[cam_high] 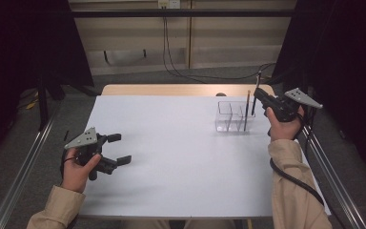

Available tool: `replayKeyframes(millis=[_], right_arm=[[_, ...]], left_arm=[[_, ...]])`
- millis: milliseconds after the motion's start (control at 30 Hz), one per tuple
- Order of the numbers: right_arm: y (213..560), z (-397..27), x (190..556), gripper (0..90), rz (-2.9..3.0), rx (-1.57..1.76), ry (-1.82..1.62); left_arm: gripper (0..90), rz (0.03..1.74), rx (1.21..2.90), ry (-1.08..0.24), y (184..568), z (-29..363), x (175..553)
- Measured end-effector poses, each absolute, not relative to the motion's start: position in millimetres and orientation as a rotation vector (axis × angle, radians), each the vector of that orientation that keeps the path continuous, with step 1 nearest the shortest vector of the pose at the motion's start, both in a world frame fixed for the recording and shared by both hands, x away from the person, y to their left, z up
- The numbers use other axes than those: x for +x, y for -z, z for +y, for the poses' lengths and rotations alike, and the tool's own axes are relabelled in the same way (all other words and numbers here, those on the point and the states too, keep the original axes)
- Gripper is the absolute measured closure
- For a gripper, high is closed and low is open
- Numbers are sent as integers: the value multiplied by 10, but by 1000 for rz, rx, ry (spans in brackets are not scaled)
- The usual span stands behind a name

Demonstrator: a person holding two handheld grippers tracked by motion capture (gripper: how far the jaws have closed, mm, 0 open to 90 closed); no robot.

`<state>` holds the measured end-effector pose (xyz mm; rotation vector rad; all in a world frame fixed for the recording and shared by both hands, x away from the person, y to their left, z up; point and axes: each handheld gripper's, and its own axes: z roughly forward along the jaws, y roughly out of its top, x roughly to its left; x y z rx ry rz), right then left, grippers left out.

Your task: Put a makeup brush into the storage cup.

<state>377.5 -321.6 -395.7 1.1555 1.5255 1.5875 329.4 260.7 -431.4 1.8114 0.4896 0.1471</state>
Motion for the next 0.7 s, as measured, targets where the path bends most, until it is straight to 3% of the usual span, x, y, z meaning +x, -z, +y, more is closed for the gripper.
replayKeyframes(millis=[700], right_arm=[[4028,-3187,3865,844,1523,1155,-1552]], left_arm=[[10,491,1811,-151,4310,2608,3293]])
